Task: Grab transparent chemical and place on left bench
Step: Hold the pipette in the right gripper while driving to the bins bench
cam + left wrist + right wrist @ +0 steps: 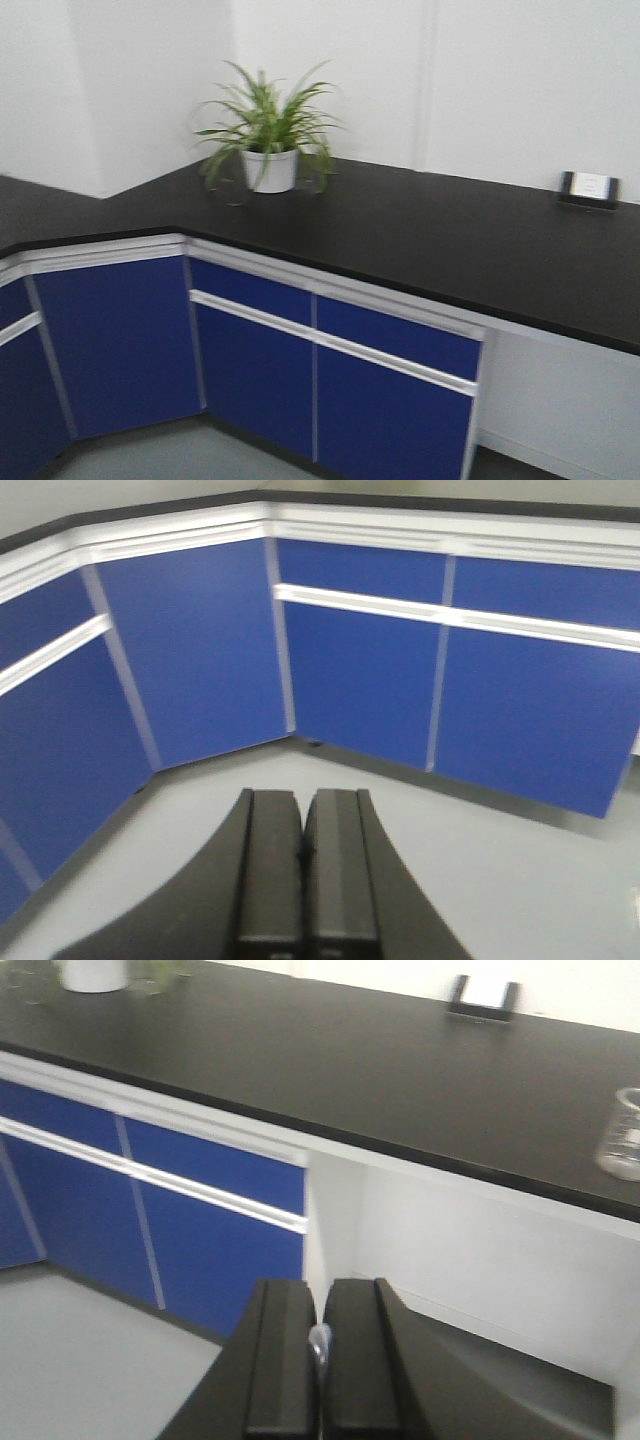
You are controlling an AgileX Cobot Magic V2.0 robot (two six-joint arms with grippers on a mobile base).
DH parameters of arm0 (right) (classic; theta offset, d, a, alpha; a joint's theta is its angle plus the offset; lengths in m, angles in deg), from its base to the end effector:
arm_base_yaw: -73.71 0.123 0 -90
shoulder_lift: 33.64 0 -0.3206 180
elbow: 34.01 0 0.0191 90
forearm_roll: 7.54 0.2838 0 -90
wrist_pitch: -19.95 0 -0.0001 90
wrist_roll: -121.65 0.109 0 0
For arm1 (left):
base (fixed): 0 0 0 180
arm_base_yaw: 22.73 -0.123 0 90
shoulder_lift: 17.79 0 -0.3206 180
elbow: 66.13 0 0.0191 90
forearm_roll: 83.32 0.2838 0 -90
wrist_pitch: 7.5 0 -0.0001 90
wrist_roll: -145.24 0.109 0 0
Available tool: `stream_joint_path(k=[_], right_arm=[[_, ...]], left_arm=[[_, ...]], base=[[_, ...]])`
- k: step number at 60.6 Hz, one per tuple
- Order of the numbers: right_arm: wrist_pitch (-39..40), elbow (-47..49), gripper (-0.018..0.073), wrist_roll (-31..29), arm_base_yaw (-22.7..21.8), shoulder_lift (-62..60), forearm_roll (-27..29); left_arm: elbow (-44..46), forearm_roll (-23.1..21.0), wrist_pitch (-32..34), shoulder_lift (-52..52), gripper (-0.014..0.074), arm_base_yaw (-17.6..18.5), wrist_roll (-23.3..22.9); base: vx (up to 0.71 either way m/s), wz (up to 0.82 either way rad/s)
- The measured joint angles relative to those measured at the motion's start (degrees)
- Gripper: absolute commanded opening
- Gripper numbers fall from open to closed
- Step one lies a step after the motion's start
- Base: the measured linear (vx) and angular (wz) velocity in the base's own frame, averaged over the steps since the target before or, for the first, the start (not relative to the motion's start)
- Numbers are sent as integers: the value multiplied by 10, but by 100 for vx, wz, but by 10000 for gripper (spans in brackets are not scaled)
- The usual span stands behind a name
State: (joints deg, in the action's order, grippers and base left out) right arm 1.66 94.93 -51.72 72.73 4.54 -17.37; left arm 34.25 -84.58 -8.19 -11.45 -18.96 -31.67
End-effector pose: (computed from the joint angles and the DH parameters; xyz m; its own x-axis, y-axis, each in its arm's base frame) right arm 0.1353 -0.0082 0.3116 -0.2999 -0.0421 -0.9530 0.0541 0.9967 -0.0611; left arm 0.0718 -0.0048 0.2037 0.0604 0.0280 -0.9978 0.0641 0.9974 0.0319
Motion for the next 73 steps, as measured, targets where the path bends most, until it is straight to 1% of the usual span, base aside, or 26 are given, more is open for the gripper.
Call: stream_joint_path(k=[31, 53, 73], right_arm=[[0, 0, -4, 0, 0, 0, 0], [0, 0, -4, 0, 0, 0, 0], [0, 0, -4, 0, 0, 0, 0]], left_arm=[[0, 0, 0, 0, -3, 0, 0], [0, 0, 0, 0, -3, 0, 0], [0, 0, 0, 0, -3, 0, 0]], base=[[-20, 60], [-6, 90], [9, 82]])
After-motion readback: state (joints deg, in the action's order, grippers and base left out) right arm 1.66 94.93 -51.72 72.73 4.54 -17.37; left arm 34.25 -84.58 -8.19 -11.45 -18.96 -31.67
